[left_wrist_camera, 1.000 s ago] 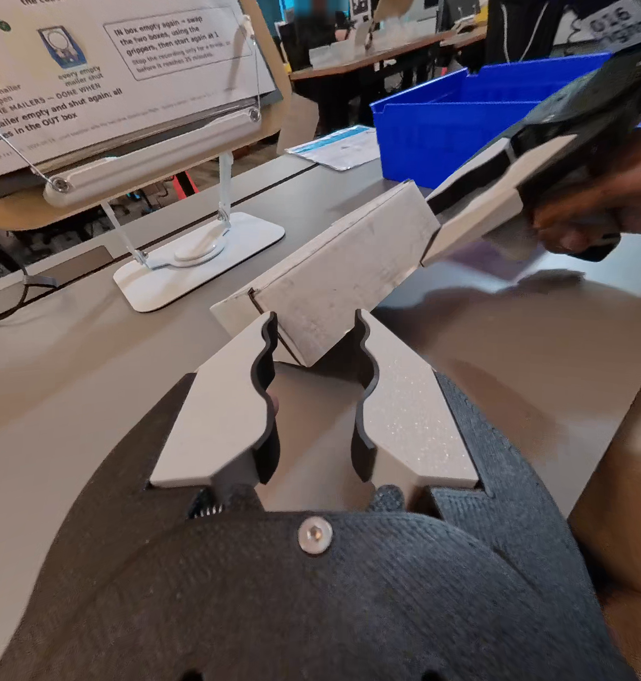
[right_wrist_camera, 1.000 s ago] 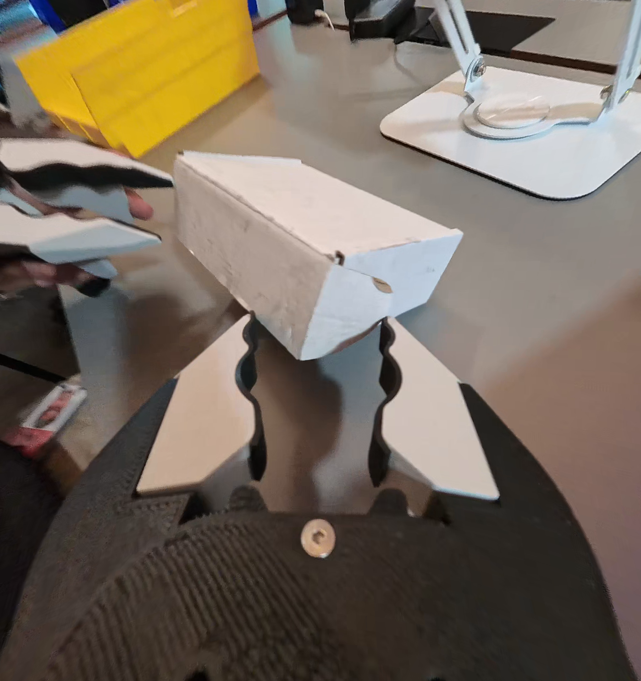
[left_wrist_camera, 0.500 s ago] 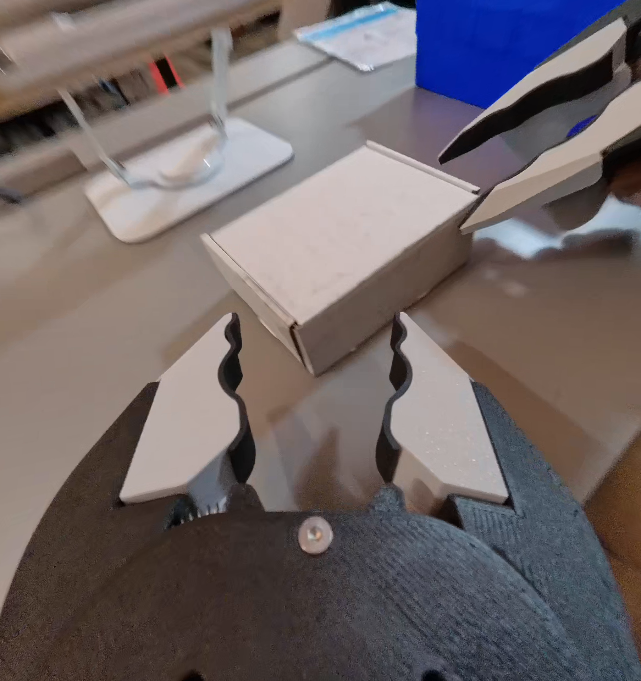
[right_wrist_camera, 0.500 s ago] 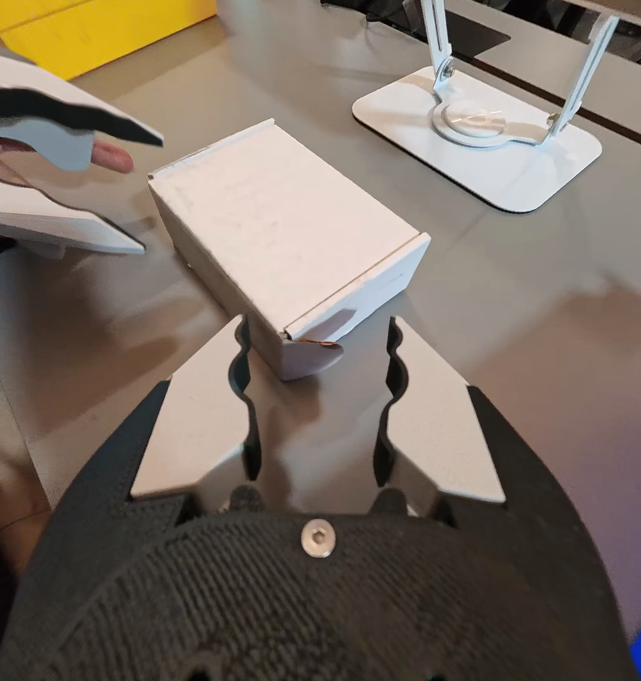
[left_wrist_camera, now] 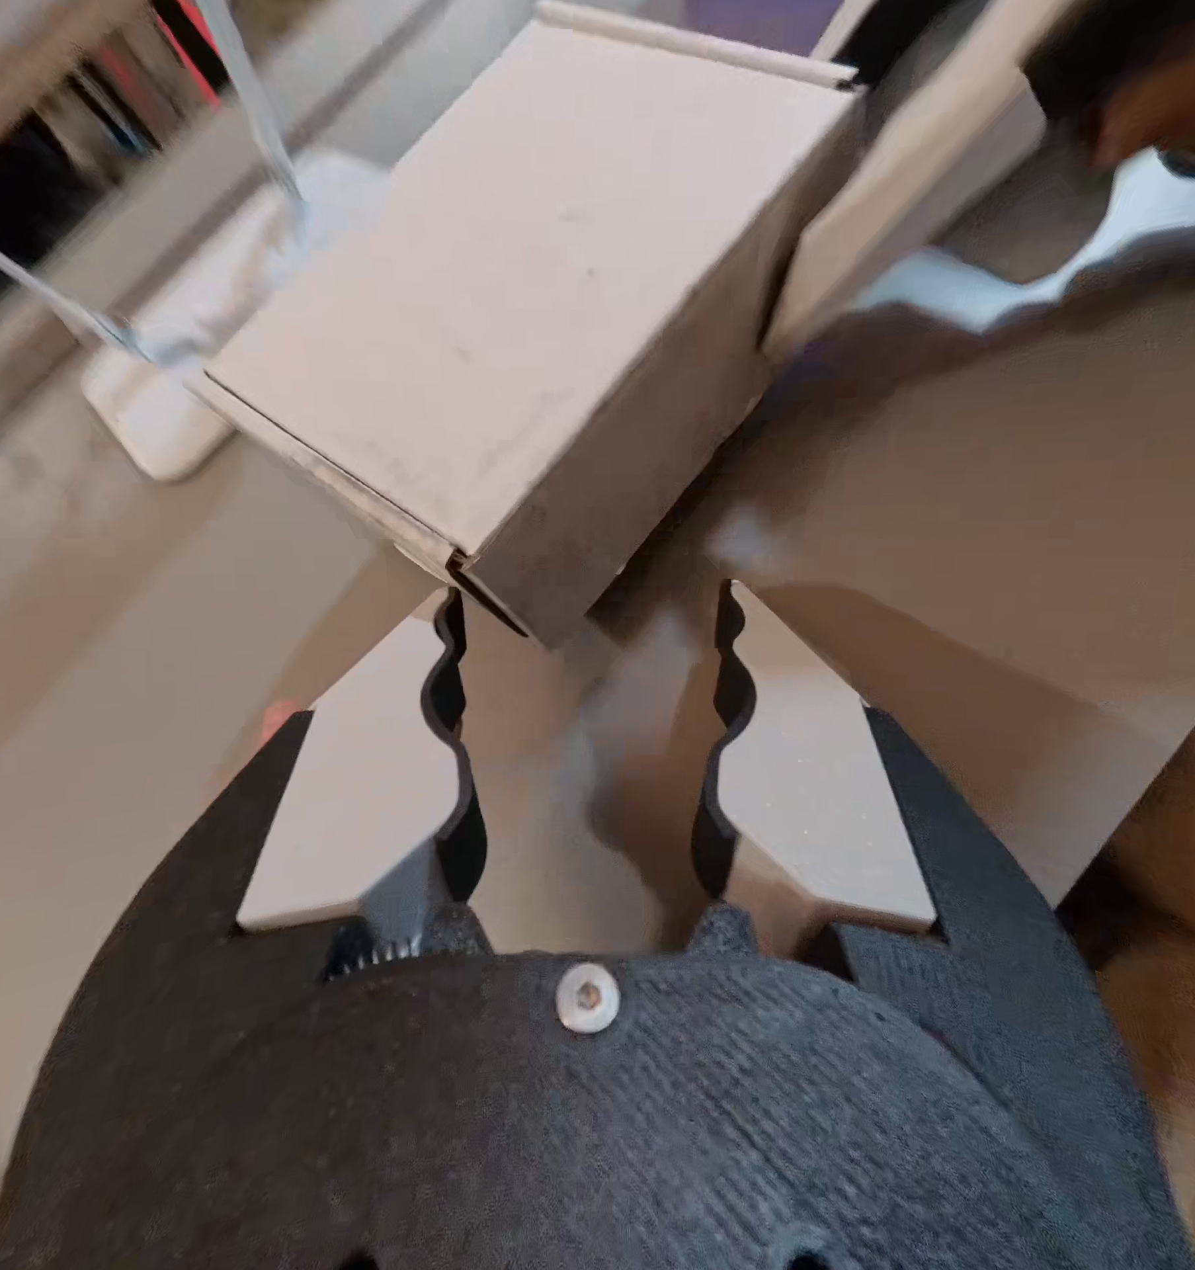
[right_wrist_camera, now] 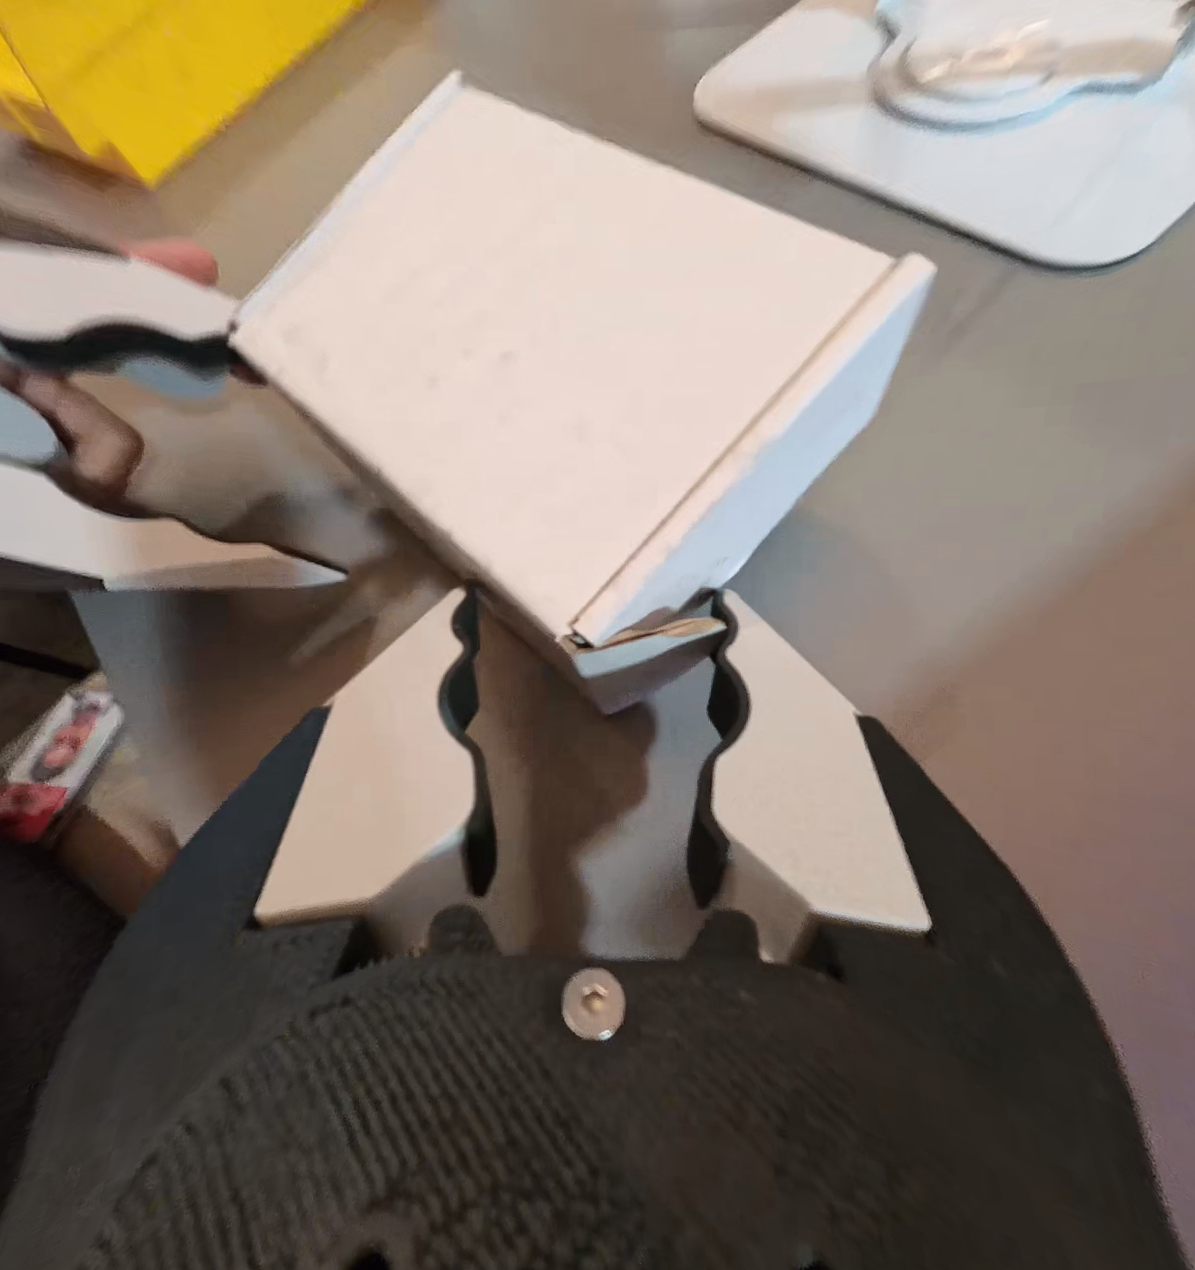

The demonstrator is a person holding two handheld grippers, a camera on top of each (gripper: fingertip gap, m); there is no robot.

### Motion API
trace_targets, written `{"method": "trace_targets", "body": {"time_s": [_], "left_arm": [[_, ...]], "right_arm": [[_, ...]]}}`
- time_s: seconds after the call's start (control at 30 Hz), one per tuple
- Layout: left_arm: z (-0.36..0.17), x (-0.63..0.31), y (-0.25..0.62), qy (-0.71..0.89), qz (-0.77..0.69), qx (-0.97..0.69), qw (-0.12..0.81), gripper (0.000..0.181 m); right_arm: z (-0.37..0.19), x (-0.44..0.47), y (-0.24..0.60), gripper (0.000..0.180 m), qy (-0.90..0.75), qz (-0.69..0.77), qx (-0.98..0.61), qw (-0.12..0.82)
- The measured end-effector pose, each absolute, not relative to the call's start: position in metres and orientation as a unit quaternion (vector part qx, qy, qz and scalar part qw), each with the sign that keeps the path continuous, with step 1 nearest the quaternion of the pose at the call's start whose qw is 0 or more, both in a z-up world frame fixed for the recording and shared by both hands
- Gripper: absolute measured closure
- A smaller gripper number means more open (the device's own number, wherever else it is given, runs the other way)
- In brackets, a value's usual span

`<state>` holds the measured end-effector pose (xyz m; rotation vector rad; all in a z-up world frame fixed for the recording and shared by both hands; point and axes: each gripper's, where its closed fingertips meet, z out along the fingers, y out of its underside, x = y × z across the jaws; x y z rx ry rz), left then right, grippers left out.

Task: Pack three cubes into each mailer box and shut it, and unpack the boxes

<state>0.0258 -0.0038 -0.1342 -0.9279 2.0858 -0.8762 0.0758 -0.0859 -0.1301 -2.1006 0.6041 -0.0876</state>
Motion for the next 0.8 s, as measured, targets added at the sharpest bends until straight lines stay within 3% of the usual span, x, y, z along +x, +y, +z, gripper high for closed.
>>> {"method": "trace_targets", "body": {"time_s": [0.1, 0.27, 0.43, 0.8], "left_arm": [[-0.11, 0.025, -0.002, 0.771, -0.357, -0.306, 0.428, 0.118], [-0.088, 0.023, 0.001, 0.74, -0.406, -0.298, 0.446, 0.138], [-0.087, 0.017, 0.004, 0.752, -0.368, -0.224, 0.498, 0.142], [-0.089, 0.012, -0.001, 0.77, -0.358, -0.176, 0.498, 0.149]], "right_arm": [[-0.108, 0.075, -0.088, 0.114, 0.253, 0.006, -0.825, 0.506], [-0.105, 0.066, -0.094, 0.12, 0.254, 0.066, -0.823, 0.503], [-0.115, 0.049, -0.098, 0.125, 0.248, 0.124, -0.839, 0.468], [-0.129, 0.042, -0.102, 0.121, 0.259, 0.176, -0.838, 0.446]]}}
